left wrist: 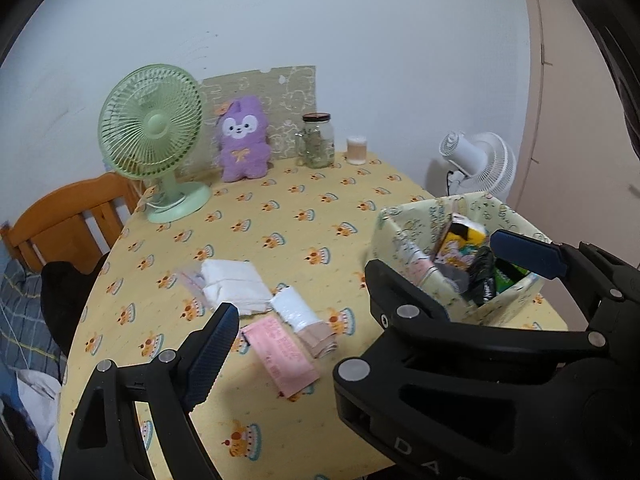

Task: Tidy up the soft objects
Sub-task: 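Withdraw both tools from the box toward the remaining items on the table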

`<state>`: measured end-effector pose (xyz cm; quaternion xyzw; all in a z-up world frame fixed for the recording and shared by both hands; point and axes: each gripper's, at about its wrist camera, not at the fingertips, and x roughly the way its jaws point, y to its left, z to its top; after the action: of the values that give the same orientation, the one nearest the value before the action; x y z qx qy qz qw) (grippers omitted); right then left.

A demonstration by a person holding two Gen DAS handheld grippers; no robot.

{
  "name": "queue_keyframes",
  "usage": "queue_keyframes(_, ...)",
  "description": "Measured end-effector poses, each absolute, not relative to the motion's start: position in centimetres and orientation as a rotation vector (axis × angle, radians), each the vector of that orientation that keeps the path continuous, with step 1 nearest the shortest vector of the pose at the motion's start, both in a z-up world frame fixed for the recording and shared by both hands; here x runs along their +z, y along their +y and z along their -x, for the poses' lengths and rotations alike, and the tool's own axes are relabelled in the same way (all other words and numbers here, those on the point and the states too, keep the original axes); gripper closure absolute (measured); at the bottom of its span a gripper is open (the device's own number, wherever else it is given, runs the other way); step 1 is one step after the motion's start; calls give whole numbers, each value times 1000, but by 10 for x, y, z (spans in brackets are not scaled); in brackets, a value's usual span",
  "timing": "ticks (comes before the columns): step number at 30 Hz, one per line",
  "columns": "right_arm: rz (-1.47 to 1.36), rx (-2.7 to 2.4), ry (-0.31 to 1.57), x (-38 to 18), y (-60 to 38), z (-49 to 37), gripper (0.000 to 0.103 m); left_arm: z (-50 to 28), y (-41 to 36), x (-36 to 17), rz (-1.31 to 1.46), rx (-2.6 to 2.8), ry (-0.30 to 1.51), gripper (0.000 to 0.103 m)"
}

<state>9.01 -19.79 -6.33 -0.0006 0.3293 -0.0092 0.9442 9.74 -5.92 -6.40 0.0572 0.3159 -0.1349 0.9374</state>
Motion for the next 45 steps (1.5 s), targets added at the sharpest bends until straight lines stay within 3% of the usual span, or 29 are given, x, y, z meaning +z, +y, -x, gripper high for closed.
queue_keyframes(22,13,121,757,-134,-140,-116,12,-112,-4,-127,-35,-150,749,13)
queue_keyframes(28,28,106,811,-153,-136,-135,22,-127,2,-144,2,-140,792,13)
queue_keyframes(34,87,74,825,-167,-134,-144,24,-140,-2,-162,24,-156,827,13)
queue_keyframes(41,110,65,843,-177,-135,-156,42,-151,-3,-171,12,-146,861,13)
queue_keyframes(45,86,88,882,-185,-134,-166,43,-158,-2,-172,10,-128,864,11)
